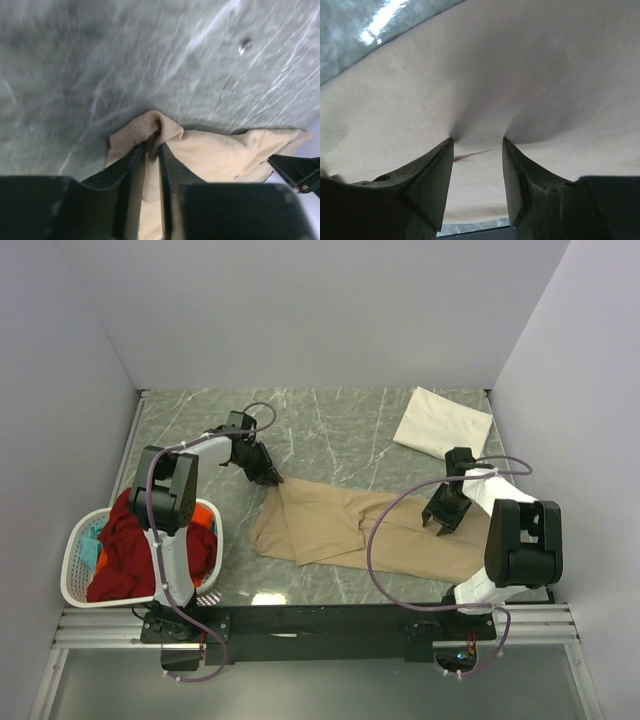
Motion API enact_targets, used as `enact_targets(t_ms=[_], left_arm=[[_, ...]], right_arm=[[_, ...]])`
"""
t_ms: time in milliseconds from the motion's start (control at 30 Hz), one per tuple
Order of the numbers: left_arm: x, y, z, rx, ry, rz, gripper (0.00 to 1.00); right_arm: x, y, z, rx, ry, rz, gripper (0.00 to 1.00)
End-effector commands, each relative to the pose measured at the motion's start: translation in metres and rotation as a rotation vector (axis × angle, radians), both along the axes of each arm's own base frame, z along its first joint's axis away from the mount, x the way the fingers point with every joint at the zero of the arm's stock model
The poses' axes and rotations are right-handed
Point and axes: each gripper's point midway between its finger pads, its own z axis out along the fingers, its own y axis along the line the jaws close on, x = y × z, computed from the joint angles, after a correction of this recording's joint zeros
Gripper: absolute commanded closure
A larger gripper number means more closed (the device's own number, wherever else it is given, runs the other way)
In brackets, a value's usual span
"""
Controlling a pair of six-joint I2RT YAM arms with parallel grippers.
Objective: Fold and stack the t-shirts
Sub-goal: Fold the tshirt
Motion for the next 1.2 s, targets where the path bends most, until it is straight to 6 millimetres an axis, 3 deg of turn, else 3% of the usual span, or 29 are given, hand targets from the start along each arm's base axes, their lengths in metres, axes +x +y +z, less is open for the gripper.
enact_targets(t_ms=[0, 167, 367, 600, 700, 833, 900, 1033, 1100, 1167], left_arm=[[0.024, 0.006, -0.004, 0.01, -0.041, 0.018, 0.78], [0.043, 0.021, -0.007, 0.055, -0.044, 0.046, 0.99], [0.069, 0.052, -0.003, 0.083, -0.065, 0.1, 1.0], [0.091, 0.043, -0.001, 0.03, -0.091, 0.043, 0.99], [0.102, 0.04, 0.003, 0.026, -0.103, 0.025, 0.94], [0.122, 0.04, 0.013, 0.043, -0.136, 0.017, 0.71], [0.139, 0.041, 0.027, 0.048, -0.18, 0.027, 0.58], [0.158, 0.041, 0.064, 0.06, -0.251, 0.055, 0.44], [0.163, 0.041, 0.09, 0.06, -0.305, 0.07, 0.39], [0.162, 0.04, 0.099, 0.072, -0.321, 0.087, 0.33]], right_arm=[[0.012, -0.008, -0.002, -0.021, -0.011, 0.004, 0.5], [0.009, -0.015, -0.008, -0.045, 0.033, -0.007, 0.5], [0.005, -0.019, -0.013, -0.057, 0.067, -0.015, 0.5], [0.012, -0.013, -0.012, -0.027, 0.072, 0.008, 0.51], [0.019, -0.012, -0.005, -0.024, 0.056, 0.025, 0.51], [0.032, -0.005, 0.017, 0.016, 0.008, 0.053, 0.51], [0.043, -0.004, 0.034, 0.02, -0.039, 0.073, 0.5], [0.054, -0.002, 0.065, 0.03, -0.1, 0.116, 0.49], [0.058, -0.002, 0.072, 0.03, -0.115, 0.139, 0.49], [0.058, -0.001, 0.07, 0.034, -0.109, 0.157, 0.49]])
